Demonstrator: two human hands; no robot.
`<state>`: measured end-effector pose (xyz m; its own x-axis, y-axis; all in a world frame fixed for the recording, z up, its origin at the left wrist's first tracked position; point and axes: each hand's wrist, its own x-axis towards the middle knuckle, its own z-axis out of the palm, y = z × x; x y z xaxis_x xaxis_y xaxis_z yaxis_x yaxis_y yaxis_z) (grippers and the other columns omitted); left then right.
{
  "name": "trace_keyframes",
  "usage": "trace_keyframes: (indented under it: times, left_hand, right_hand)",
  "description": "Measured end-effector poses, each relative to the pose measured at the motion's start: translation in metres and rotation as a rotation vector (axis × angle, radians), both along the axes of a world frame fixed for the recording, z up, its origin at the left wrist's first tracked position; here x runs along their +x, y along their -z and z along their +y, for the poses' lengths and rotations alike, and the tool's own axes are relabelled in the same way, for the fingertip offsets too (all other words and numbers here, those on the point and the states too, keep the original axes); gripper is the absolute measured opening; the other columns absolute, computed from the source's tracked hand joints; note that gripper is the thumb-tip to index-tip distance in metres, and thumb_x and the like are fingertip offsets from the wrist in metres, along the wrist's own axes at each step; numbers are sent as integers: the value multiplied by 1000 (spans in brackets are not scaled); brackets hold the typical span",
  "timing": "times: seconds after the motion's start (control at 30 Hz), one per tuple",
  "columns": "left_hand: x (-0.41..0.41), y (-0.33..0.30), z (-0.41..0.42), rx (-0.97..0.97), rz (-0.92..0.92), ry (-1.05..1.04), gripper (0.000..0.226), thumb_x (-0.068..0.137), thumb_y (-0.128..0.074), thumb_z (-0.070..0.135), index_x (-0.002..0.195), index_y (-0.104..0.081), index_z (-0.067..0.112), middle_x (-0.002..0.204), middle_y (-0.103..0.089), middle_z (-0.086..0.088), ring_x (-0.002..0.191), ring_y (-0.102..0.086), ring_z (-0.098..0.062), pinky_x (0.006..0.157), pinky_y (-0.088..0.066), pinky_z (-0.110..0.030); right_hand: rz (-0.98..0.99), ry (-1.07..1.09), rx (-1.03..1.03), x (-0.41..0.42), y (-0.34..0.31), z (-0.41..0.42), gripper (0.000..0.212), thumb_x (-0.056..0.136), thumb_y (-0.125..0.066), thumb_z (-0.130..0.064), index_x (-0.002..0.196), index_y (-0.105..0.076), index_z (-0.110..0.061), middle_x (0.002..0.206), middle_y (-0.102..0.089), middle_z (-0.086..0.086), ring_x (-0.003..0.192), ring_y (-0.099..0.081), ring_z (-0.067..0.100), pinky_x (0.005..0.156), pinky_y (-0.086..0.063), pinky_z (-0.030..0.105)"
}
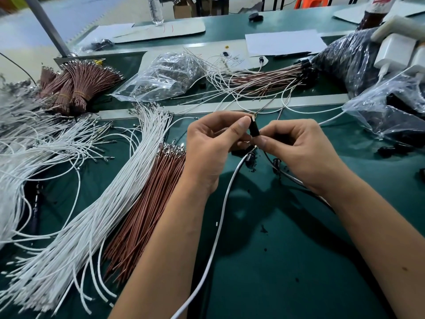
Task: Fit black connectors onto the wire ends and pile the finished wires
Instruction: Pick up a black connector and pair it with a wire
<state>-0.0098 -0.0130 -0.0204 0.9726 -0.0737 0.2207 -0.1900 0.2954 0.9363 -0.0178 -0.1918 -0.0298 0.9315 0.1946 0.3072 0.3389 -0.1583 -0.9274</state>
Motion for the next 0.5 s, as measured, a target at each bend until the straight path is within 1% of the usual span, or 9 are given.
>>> trace_keyframes:
  times: [0.07, 0.13, 0.23, 0.37, 0.5]
  left_hand:
    - [0, 0, 1, 8, -20, -9, 8, 91, -69, -2, 87, -73, 4, 80, -73, -12, 68, -68, -23, 66, -60, -36]
    - [0, 0, 1, 13, -41, -24, 7, 90, -70, -2, 86, -72, 4, 79, -73, -13, 66, -68, -22, 66, -61, -38]
    - [-1, 0, 0, 18, -57, -31, 7, 90, -70, -1, 86, -72, 5, 77, -73, -10, 65, -68, -20, 65, -61, -38]
    - [0, 0, 0, 2, -45, -33, 8, 90, -70, 0, 86, -71, 7, 76, -72, -7, 63, -67, -18, 64, -61, -36]
    - [0, -1, -1, 7, -24, -36, 10, 91, -70, 2, 85, -70, 10, 75, -71, -6, 61, -66, -17, 59, -58, -30]
  right_hand:
    - [2, -8, 10, 0, 1, 0, 5, 88, -80, -29, 91, -82, -25, 85, -78, 5, 78, -65, 13, 75, -50, 32]
    - [-4, -16, 21, 0, 1, 0, 4, 87, -81, -28, 90, -82, -25, 85, -79, 1, 77, -67, 9, 74, -51, 24]
    - [-21, -25, 24, 1, 0, 0, 3, 88, -80, -26, 88, -82, -27, 82, -78, -4, 75, -66, 7, 72, -50, 20]
    - [-115, -4, -62, 1, -2, 1, 16, 93, -75, -14, 89, -79, -29, 76, -71, -16, 70, -59, -3, 68, -44, 12]
    - [-193, 31, -162, -1, -4, 5, 21, 96, -71, -10, 91, -76, -30, 75, -64, -14, 68, -55, 1, 66, -40, 14]
